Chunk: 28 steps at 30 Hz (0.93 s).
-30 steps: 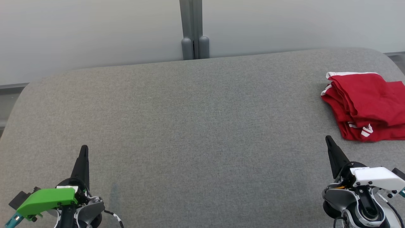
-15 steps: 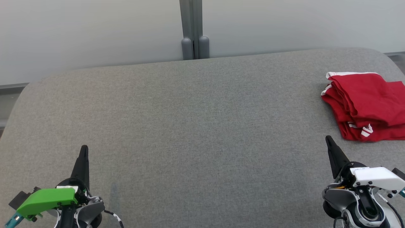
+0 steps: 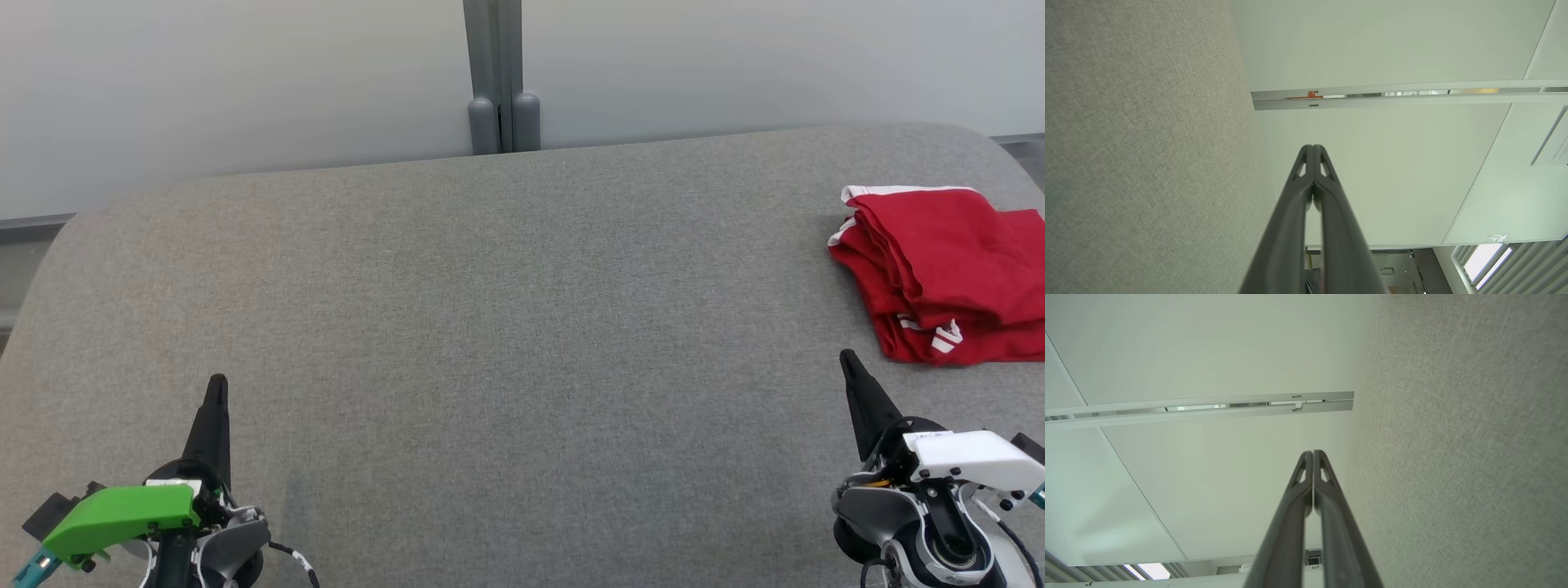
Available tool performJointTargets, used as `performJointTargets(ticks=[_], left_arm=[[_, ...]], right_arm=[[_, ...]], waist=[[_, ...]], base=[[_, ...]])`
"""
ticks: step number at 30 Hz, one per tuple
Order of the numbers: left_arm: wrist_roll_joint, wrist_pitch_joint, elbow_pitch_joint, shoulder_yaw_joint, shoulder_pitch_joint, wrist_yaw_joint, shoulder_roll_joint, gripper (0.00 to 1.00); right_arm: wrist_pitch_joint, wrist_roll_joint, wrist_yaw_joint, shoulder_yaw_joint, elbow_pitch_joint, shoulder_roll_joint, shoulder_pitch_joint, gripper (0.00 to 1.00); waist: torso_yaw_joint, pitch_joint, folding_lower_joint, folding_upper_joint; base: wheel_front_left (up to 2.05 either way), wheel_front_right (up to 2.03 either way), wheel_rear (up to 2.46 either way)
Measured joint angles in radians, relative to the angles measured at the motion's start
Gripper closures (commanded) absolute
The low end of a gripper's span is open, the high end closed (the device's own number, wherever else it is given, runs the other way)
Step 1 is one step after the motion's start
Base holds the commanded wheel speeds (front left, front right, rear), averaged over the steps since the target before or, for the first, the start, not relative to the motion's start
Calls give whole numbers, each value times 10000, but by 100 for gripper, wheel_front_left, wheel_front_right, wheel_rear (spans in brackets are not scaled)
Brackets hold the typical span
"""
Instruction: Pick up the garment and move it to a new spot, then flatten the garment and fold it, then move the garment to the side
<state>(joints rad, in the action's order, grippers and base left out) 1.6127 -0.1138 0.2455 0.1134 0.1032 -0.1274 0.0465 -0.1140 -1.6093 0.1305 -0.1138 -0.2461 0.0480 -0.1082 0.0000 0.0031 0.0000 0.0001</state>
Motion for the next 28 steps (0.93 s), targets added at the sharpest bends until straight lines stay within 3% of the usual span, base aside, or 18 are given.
performJointTargets(ticks=[28], left_arm=[[0,2,-2,0,0,0,0,100]], right_arm=[[0,0,0,0,0,0,0,100]], waist=[[0,0,0,0]], base=[[0,0,0]])
